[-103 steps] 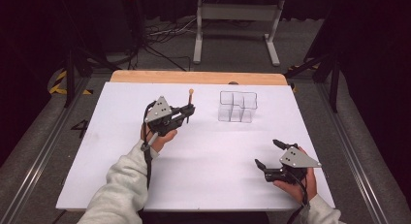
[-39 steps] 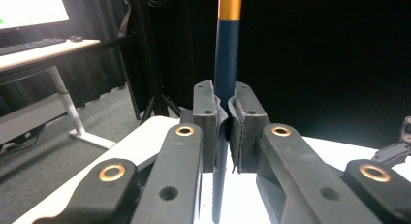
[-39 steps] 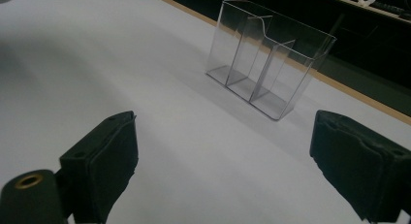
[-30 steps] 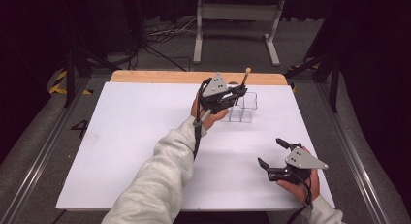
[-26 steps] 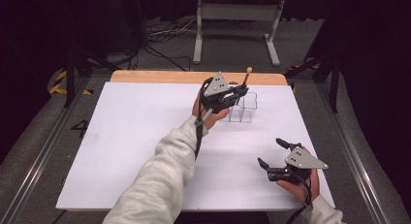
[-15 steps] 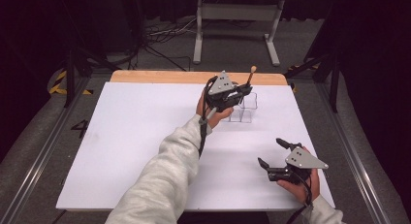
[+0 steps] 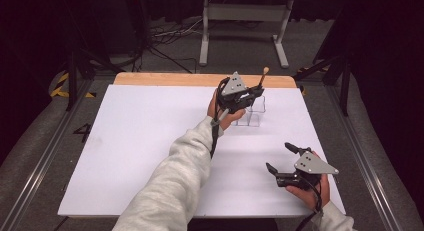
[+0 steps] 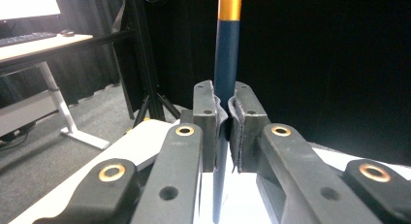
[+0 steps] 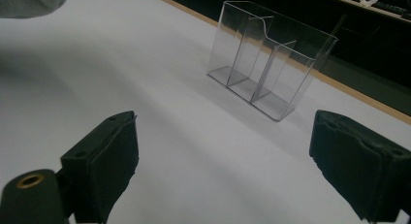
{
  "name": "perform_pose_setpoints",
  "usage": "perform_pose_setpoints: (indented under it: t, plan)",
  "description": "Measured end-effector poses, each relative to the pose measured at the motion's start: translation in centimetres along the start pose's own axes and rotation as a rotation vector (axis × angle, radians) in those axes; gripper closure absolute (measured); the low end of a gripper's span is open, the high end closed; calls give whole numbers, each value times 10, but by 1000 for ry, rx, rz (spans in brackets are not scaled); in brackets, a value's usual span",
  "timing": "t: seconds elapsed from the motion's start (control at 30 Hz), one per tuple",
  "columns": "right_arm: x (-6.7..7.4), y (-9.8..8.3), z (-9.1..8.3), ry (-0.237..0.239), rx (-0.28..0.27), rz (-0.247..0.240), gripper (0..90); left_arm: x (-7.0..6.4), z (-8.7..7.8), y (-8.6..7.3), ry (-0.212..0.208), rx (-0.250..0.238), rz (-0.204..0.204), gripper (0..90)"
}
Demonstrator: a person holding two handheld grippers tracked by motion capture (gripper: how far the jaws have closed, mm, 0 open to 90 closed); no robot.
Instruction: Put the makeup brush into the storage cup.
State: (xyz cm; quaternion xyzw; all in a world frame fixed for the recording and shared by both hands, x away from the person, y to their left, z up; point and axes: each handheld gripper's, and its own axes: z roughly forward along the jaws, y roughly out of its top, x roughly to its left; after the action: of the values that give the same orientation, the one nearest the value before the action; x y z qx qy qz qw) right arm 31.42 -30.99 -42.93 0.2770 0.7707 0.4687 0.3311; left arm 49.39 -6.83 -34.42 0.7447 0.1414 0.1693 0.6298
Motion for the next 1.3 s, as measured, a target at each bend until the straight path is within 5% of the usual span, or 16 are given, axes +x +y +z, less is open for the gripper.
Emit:
perform_pose_setpoints:
  t: [0.53, 0.83, 1.3]
  plan:
    - [0, -1, 1, 4, 7, -3, 110, 8, 7, -17, 12, 36, -13, 829]
    - [0, -1, 1, 3, 8, 1, 110, 17, 8, -28, 20, 30, -55, 827]
    - [0, -2, 2, 7, 11, 4, 110, 21, 13, -30, 40, 33, -46, 827]
